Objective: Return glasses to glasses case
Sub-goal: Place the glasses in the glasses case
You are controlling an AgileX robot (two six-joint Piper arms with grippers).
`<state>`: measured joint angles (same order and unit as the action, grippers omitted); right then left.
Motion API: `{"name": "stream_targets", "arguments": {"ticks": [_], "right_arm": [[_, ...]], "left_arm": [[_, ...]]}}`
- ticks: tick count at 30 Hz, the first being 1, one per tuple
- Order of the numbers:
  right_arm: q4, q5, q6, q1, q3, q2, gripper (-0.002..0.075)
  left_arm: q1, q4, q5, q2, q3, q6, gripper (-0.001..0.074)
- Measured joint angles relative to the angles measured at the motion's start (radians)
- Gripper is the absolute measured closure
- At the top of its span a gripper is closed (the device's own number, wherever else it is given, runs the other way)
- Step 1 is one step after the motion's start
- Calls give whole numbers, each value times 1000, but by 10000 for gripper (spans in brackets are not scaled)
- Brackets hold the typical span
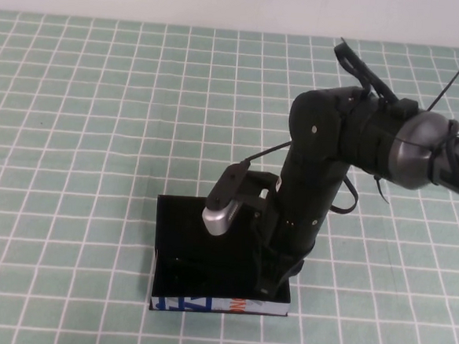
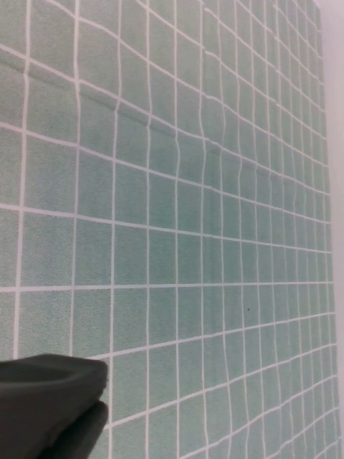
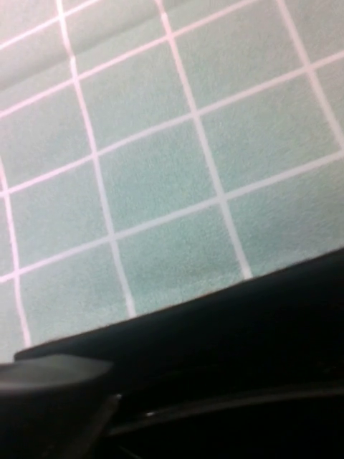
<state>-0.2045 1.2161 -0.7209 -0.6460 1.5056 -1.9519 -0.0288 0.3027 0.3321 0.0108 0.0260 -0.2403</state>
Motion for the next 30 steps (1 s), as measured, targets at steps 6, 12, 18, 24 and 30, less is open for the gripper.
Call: {"name": "stream_targets", "arguments": {"ticks": [6, 12, 18, 24, 30], "right_arm": [[12, -11, 0, 0, 0, -49, 737], [12, -12, 0, 0, 0, -55, 737], [14, -9, 0, 0, 28, -55, 737], [12, -7, 59, 0, 187, -55, 737], [-3, 0, 143, 0, 294, -14, 737]], "left_arm": [[0, 0, 0, 0, 0, 0, 737], [0, 0, 0, 0, 0, 0, 737], [0, 0, 0, 0, 0, 0, 737], [0, -20, -14, 0, 0, -5, 737], [0, -58, -246, 0, 0, -50, 737]]}}
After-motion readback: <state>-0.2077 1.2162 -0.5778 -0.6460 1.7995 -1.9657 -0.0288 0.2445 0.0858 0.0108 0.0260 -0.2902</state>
